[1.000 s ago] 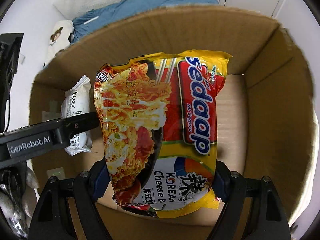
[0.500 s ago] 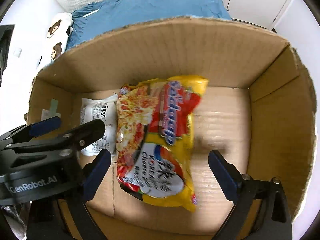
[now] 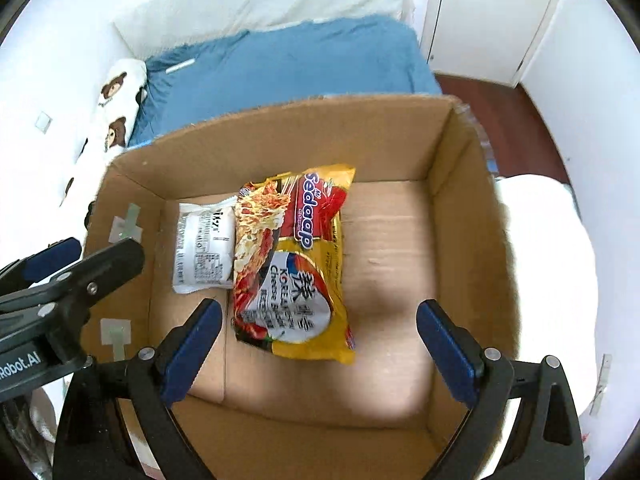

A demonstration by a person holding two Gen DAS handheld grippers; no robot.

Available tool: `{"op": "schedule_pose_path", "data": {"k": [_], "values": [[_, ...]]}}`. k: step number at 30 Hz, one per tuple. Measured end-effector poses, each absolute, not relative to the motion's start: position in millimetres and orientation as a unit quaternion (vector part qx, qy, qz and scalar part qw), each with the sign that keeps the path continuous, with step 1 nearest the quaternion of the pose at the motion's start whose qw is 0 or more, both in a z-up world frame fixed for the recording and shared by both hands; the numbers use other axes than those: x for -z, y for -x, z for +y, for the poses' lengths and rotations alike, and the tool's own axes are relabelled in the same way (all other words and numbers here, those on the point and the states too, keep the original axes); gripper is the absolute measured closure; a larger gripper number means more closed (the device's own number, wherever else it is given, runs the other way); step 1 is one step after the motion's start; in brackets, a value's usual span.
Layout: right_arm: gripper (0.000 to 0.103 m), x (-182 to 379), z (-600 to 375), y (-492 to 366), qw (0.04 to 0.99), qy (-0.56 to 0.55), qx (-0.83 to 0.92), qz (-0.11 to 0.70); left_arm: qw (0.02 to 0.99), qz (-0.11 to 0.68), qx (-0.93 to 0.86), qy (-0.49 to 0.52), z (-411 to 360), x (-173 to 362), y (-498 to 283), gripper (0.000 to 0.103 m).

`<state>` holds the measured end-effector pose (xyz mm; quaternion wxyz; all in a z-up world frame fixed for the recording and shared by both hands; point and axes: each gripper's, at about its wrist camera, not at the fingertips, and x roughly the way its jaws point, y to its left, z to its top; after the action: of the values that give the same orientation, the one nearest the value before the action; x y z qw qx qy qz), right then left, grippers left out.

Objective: Organize snacks
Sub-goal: 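Grasp the yellow egg-cake packet with the left tool while the right tool grasps an orange chip bag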

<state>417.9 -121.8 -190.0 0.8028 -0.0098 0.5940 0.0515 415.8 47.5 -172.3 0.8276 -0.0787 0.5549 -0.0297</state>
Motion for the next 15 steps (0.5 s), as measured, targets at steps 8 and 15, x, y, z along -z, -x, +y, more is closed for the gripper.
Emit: {"op": "schedule_pose_path", "data": {"k": [8,15], "values": [[0.003,147,-118,-356,0.833,0.023,-0.058,0.549,0.849,0.522,0.021,0.081,49,143,-339,0.006],[0.003,131,-121,-298,0.845,0.013,-0.07,0.529,0.864,0.496,0.007,0.083,52,122,-277,0.006]]}}
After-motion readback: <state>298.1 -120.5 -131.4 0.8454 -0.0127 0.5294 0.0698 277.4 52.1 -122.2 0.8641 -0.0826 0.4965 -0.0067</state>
